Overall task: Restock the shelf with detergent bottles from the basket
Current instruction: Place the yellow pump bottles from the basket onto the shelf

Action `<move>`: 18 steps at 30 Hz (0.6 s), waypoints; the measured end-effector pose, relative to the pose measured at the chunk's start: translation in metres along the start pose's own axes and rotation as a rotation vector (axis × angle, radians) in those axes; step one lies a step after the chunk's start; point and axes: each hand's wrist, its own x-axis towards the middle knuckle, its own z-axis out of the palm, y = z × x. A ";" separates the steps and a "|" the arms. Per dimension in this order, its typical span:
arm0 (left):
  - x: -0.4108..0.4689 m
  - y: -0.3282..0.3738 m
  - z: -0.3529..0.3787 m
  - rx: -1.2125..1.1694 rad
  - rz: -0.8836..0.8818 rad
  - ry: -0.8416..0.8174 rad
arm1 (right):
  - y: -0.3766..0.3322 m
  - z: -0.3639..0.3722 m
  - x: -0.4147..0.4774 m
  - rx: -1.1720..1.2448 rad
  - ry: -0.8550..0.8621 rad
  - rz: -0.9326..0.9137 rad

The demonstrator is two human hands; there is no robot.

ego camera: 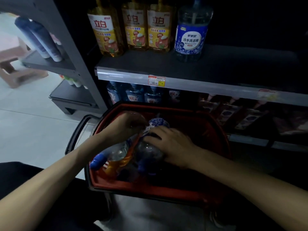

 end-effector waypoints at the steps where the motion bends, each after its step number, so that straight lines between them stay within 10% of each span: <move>1: -0.004 0.004 0.003 0.051 0.010 0.007 | 0.001 -0.002 -0.002 0.022 -0.031 0.030; 8: -0.009 0.032 0.029 0.341 0.174 -0.060 | 0.026 -0.028 -0.037 0.501 -0.014 0.446; 18: 0.001 0.065 0.061 0.757 0.335 -0.238 | 0.046 -0.015 -0.091 0.331 -0.198 0.454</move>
